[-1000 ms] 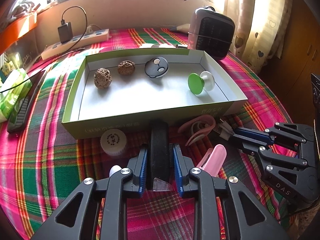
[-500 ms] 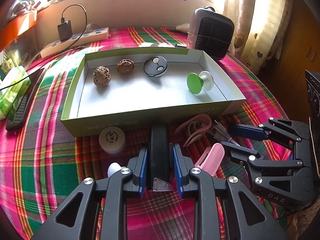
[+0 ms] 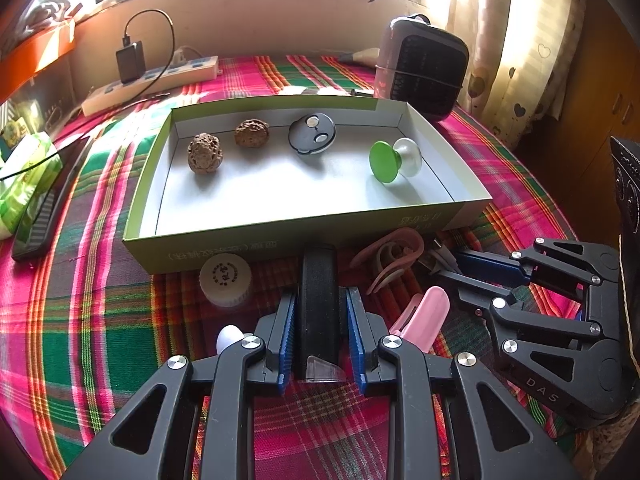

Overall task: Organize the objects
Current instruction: 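Lift and carry the flashlight and cable over the box with both grippers, then lower the flashlight with the left gripper while the right gripper lowers the cable into the box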

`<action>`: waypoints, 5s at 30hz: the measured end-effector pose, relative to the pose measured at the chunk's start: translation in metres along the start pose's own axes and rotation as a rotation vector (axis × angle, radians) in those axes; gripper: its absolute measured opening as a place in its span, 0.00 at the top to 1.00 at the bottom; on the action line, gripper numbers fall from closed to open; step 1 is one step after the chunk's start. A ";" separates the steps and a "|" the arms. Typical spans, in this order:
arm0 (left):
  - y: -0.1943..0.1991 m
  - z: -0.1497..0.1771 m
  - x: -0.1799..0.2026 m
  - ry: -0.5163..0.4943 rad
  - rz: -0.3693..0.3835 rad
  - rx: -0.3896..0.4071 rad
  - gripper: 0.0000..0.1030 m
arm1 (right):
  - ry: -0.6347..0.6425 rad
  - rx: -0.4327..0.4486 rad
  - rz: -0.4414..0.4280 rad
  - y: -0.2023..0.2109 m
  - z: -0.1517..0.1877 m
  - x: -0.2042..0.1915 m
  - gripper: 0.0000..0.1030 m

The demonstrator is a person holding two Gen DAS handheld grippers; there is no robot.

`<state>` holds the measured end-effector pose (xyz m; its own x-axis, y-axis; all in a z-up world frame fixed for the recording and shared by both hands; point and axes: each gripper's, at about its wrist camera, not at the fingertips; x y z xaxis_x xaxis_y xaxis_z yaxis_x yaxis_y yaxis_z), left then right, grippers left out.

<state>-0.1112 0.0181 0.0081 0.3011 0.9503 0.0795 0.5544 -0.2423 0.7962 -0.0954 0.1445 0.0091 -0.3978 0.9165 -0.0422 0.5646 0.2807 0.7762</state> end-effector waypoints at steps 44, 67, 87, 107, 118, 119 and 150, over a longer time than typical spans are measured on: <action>0.030 -0.016 -0.018 0.016 0.030 0.083 0.80 | -0.084 0.091 0.006 0.029 -0.035 0.004 0.81; 0.014 -0.070 -0.036 0.010 -0.008 0.156 0.80 | -0.116 0.107 0.072 0.010 -0.081 0.027 0.81; -0.026 -0.097 -0.050 0.018 -0.027 0.128 0.80 | -0.154 0.011 0.094 -0.042 -0.109 0.056 0.81; -0.047 -0.094 -0.055 0.023 -0.048 0.085 0.80 | -0.155 -0.022 0.100 -0.059 -0.111 0.058 0.81; -0.051 -0.094 -0.055 0.027 -0.049 0.084 0.80 | -0.159 -0.030 0.094 -0.064 -0.111 0.059 0.81; -0.051 -0.095 -0.055 0.028 -0.049 0.083 0.80 | -0.160 -0.029 0.093 -0.064 -0.111 0.059 0.81; -0.060 -0.091 -0.058 0.040 -0.076 0.031 0.75 | -0.206 -0.028 0.072 -0.063 -0.105 0.061 0.81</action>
<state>-0.2329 -0.0044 0.0103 0.2258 0.9732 0.0438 0.5987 -0.1741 0.7818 -0.2313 0.1529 0.0243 -0.1994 0.9735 -0.1117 0.5650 0.2073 0.7986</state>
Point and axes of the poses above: each gripper's, at about its wrist camera, not at the fingertips, and y roughly against the way its jaws point, x to its right, z to its underside, and after that the axes turned 5 degrees about -y, right-handed
